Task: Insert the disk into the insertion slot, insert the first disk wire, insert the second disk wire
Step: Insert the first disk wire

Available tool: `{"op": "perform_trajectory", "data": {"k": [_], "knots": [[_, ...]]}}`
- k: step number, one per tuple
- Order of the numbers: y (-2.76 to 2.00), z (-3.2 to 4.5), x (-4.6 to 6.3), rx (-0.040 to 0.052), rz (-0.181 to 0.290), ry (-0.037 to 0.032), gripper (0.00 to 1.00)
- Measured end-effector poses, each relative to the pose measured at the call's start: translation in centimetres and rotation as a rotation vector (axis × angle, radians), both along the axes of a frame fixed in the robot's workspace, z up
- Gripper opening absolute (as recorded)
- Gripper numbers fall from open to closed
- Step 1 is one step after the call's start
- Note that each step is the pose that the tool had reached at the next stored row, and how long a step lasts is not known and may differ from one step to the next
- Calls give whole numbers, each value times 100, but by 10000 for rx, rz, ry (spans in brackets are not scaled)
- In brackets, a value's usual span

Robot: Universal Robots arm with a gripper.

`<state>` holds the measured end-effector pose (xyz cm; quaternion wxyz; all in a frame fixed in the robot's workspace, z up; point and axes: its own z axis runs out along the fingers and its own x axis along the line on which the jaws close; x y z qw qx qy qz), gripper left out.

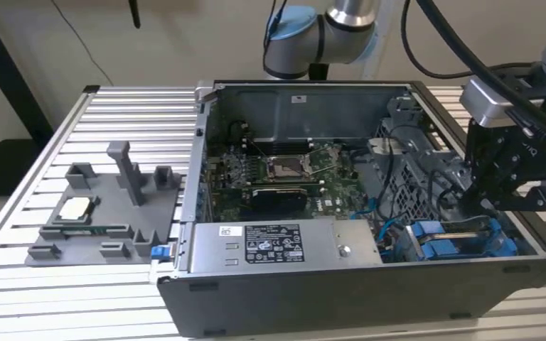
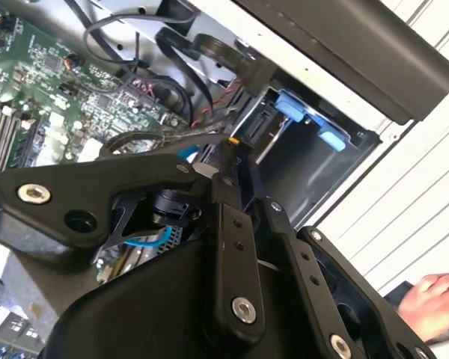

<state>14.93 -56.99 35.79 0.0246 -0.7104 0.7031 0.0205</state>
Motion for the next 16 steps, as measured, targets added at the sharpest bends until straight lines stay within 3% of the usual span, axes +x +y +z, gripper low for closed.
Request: {"op": "perform_trajectory", "data": {"k": [5,16], "knots": [[-39,-54,27,-69,0,-1,19],[-39,-109,35,-122,22,-1,19]]}}
